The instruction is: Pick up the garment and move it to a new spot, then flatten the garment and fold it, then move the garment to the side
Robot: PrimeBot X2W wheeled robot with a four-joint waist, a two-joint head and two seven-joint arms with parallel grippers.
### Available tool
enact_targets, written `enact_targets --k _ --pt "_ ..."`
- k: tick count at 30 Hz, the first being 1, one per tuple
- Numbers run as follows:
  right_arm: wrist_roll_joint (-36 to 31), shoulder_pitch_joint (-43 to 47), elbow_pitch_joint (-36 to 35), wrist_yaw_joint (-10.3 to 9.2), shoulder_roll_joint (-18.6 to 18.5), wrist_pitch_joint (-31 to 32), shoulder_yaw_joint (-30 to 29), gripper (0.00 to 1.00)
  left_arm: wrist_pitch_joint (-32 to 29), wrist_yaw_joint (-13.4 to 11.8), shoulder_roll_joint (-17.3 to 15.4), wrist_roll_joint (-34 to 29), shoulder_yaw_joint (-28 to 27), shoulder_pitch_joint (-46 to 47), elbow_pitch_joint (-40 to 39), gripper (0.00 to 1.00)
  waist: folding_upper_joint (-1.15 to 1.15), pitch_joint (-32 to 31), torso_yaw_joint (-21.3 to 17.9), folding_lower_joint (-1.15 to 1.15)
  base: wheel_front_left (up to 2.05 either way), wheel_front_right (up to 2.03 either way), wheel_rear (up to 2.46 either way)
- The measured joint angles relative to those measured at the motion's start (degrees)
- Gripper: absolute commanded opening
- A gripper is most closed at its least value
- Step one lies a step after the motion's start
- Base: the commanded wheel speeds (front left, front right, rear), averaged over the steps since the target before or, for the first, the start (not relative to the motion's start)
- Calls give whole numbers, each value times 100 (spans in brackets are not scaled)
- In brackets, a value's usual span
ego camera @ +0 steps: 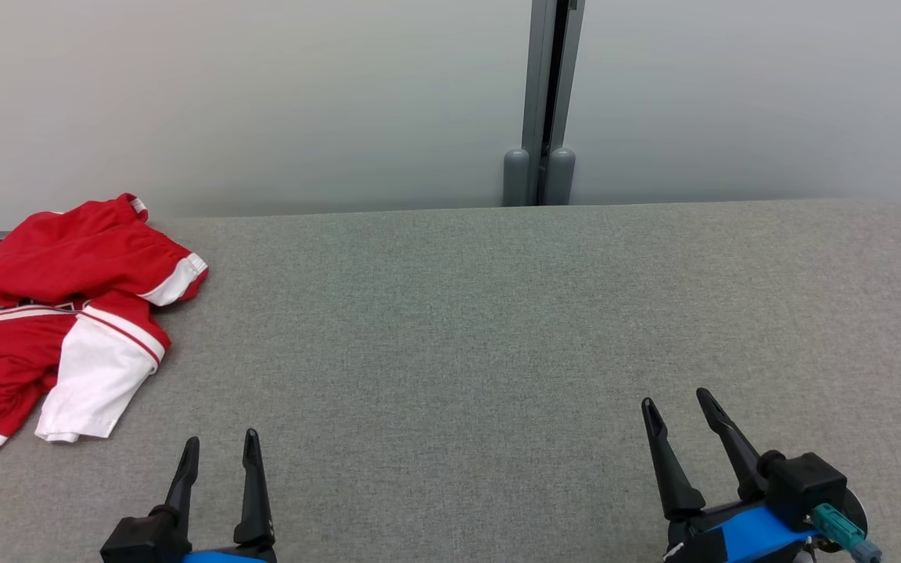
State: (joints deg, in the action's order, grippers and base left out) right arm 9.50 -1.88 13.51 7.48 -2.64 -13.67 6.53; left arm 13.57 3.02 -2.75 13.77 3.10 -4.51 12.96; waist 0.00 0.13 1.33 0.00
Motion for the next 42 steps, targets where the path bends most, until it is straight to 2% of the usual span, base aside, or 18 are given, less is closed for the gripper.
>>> enact_targets --k 13,34,38,42 --pt "-463 2 38 0 -4 -131 14 100 142 -21 -4 -444 11 -26 120 100 0 11 23 0 0 0 0" --pt "-439 1 96 0 -5 -134 11 100 143 -11 -5 -417 -14 -34 244 100 0 18 57 0 0 0 0" --pt "-438 7 79 0 -8 -135 -90 100 143 -11 -4 -417 -41 -25 256 100 0 6 171 0 0 0 0" --pt "-445 23 71 0 -9 -135 -191 100 143 -25 -4 -427 -49 -4 219 100 0 -39 463 0 0 0 0"
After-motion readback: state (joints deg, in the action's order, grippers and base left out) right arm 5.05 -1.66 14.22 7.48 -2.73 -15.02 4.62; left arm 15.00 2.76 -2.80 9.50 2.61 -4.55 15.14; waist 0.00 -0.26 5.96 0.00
